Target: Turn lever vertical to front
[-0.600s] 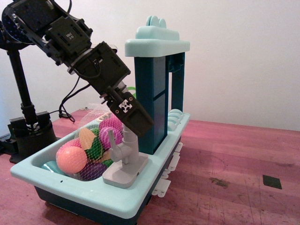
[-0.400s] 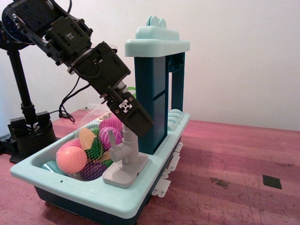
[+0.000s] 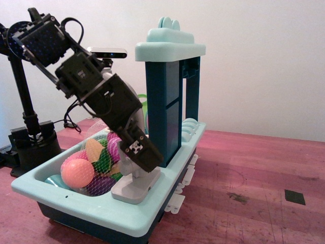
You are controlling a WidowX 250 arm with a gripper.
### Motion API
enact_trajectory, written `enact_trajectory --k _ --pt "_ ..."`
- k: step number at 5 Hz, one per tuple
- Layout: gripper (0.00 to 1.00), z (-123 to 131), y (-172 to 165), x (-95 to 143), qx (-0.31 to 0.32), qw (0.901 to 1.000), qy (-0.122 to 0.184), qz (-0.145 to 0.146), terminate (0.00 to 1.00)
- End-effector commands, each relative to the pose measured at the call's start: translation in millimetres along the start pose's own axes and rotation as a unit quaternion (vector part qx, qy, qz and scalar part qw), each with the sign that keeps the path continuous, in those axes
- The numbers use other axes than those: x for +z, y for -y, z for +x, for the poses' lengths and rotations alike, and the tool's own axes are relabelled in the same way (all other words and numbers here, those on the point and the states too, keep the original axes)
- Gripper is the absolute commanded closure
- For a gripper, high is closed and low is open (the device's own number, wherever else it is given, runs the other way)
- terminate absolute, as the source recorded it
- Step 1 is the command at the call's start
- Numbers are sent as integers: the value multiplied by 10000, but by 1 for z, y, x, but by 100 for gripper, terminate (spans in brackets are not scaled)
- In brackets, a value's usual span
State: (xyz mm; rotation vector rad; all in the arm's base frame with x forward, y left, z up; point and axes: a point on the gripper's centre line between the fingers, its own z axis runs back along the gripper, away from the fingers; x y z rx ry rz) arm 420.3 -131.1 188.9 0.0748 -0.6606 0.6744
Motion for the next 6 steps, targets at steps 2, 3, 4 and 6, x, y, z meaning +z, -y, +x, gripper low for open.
enact_trajectory --k 2,3,4,6 --pt "0 1 -12 35 310 9986 181 -401 0" --pt "0 -6 -20 36 369 9983 193 -404 0" --pt "0 -14 -31 34 405 9982 168 -413 0" --pt "0 -25 -47 31 449 9981 123 -410 0"
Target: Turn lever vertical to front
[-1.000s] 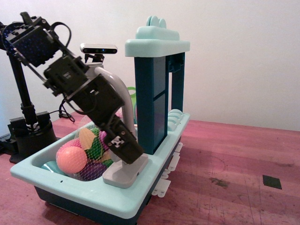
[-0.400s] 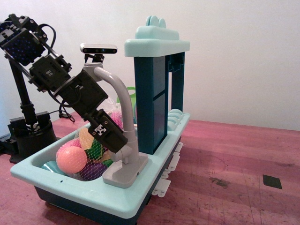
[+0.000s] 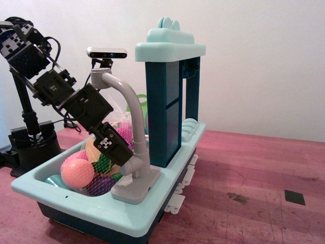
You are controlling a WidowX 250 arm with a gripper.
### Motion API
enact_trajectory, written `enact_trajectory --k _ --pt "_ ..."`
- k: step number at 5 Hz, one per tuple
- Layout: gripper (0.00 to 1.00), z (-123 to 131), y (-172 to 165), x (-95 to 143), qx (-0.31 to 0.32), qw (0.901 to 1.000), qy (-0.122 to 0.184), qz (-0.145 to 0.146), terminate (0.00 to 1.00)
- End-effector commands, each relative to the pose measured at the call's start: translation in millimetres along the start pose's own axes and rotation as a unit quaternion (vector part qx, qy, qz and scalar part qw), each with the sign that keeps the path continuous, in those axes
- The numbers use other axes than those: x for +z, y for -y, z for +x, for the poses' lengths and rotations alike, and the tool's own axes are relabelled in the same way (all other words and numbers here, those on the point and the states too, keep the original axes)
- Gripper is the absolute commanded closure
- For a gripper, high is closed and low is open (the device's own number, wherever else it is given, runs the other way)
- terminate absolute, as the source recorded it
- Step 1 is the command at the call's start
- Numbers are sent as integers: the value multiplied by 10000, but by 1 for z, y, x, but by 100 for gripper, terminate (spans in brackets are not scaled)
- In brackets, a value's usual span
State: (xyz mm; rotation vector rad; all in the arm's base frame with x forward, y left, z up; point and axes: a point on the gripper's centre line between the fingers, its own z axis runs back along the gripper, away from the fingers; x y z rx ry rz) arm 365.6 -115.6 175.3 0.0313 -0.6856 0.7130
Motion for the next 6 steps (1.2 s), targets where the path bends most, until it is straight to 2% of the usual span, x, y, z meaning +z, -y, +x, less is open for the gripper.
enact_trajectory --k 1,2,3,4,6 --pt "0 2 -5 19 194 9995 14 -247 0" --pt "0 -3 -17 30 197 9996 -19 -193 0" --pt "0 7 -18 70 104 9995 284 17 0" --pt "0 13 -13 97 80 9987 469 167 0" --pt "0 8 -12 98 124 9987 486 93 0"
